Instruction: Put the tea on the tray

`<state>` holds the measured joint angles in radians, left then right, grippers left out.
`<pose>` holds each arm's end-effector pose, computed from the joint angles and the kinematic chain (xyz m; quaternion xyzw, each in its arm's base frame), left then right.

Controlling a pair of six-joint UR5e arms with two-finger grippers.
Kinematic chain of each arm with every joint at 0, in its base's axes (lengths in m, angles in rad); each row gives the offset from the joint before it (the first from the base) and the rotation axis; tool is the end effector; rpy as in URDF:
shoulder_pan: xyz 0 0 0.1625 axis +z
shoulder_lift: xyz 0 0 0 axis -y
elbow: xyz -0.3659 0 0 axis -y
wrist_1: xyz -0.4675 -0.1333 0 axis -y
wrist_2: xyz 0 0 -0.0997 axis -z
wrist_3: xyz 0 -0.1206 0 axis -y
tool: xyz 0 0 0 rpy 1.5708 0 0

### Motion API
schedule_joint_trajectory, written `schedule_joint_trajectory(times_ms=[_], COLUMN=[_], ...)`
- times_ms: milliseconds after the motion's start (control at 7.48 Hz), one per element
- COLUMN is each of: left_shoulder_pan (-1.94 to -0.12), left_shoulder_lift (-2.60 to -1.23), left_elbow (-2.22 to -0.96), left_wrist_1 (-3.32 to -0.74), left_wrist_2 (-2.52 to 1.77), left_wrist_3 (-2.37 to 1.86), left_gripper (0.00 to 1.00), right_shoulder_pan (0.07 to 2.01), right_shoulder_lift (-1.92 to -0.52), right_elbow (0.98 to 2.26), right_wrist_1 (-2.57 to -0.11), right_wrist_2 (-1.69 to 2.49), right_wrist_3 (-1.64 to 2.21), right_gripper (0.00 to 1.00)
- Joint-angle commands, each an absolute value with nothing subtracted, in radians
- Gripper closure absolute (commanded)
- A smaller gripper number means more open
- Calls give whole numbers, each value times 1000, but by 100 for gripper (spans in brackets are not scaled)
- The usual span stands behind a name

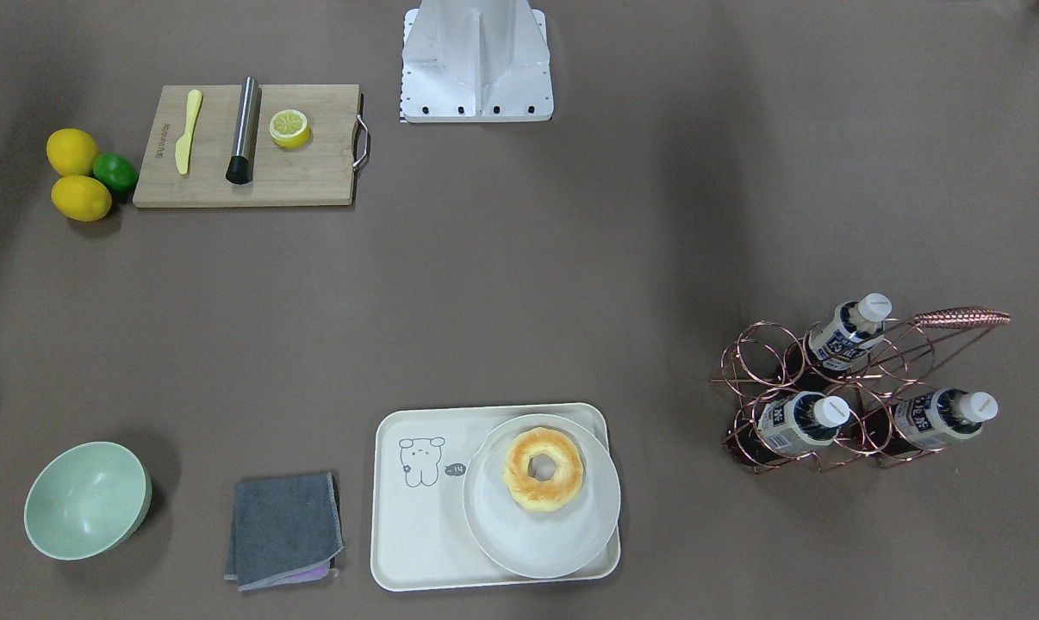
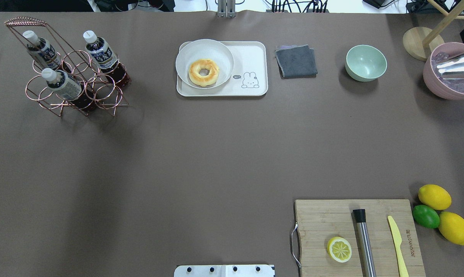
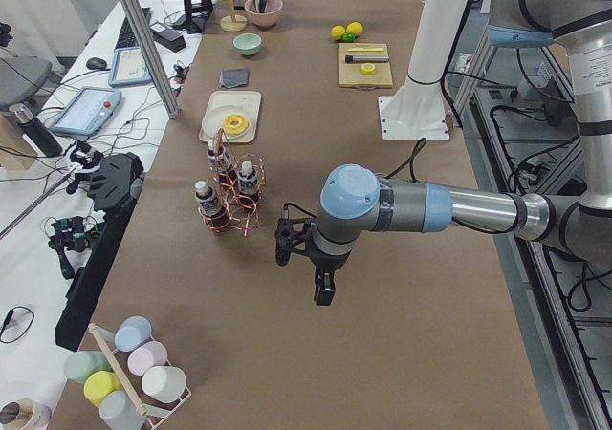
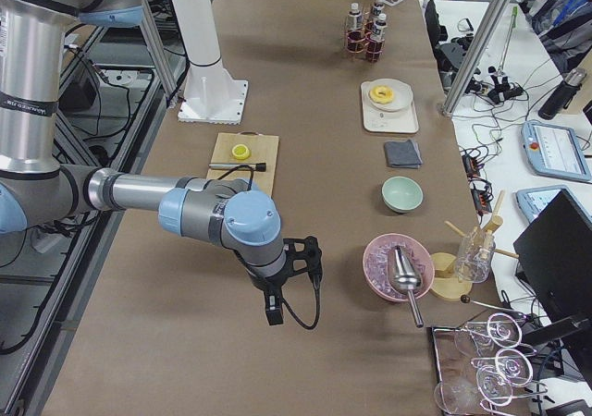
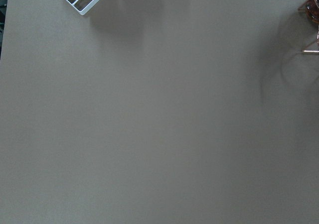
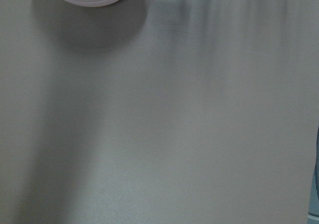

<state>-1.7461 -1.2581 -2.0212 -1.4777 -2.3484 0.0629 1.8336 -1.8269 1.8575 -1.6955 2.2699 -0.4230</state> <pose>-0.1271 -0.4385 0.5279 0.0655 0.3738 -0.0435 0.9241 0.1746 -0.4347 0.6034 0.0734 -0.3370 -0.0590 0.9368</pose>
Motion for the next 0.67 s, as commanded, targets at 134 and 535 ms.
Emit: schedule_joint_trajectory(times_ms=[134,535], left_shoulder_pan=[-1730,-1697], left_shoulder_lift=[-1259,-1255], left_elbow=[-2029,-2007], left_wrist_1=[-1514,-1532], left_wrist_2=[-2352,-2344], left_wrist_3=[66,57], left_gripper=[2,2], right_shoulder_pan=[1795,1760], right_shoulder_lift=[-1825,-1825], right_elbow=[1862,1865], right_wrist_1=[-1684,-1683], right_wrist_2=[2278,2296], right_wrist_3=[-425,-419], right_gripper=[0,0])
